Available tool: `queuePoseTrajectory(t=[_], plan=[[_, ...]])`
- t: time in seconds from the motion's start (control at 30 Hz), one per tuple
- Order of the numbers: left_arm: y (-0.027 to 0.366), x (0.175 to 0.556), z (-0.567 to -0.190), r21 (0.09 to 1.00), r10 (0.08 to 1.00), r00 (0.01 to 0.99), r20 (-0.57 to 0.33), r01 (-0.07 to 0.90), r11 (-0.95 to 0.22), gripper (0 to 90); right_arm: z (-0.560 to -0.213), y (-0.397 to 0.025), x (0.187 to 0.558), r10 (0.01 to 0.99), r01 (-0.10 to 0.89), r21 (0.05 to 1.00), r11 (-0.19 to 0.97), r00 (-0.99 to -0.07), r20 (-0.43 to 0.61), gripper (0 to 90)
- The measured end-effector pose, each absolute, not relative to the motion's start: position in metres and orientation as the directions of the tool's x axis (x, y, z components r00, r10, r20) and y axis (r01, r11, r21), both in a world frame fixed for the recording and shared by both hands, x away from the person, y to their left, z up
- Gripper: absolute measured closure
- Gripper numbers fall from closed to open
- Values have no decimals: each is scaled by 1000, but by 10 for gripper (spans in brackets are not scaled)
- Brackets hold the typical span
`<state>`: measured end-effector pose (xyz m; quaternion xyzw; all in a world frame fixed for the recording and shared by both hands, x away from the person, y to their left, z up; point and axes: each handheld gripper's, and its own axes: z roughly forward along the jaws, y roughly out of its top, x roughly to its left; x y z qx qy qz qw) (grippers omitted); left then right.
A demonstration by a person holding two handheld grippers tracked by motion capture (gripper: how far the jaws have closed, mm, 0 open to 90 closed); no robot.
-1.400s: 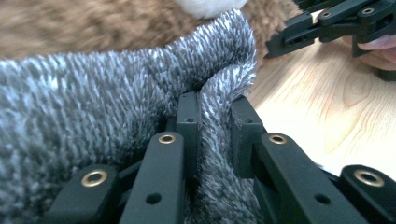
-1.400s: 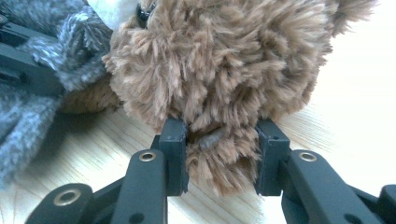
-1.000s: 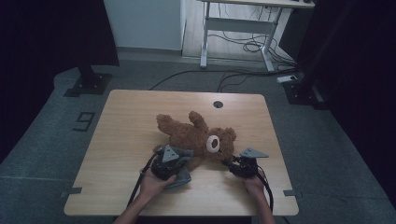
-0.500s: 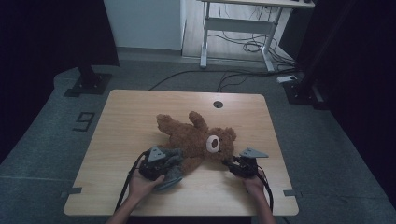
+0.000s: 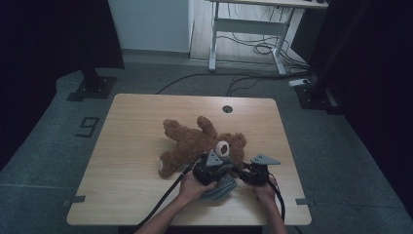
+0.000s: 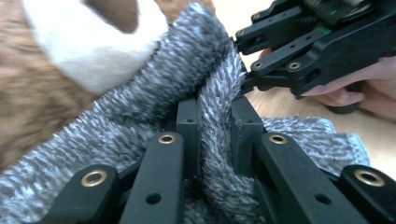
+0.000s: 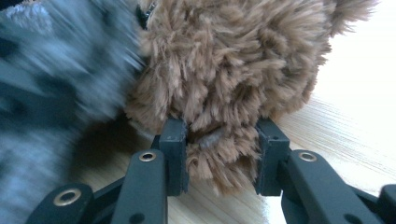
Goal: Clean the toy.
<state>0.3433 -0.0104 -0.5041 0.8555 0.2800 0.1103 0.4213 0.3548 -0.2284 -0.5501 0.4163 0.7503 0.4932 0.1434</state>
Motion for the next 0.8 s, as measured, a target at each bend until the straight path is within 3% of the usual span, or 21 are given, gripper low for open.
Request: queuePoseTrajectory(t=[0.13, 0.3, 0.8], plan=[[-7, 345, -508, 785, 587, 808, -47, 393, -479, 771, -550, -229, 355, 766, 485, 859, 166, -612, 198, 635], [27, 341, -509, 795, 646, 763, -25, 407, -450, 772, -550, -230, 355, 763, 481, 861, 164, -615, 198, 635], [115, 338, -502, 819, 741, 668, -70, 462, -339, 768, -550, -231, 354, 759, 483, 859, 170, -621, 199, 635]])
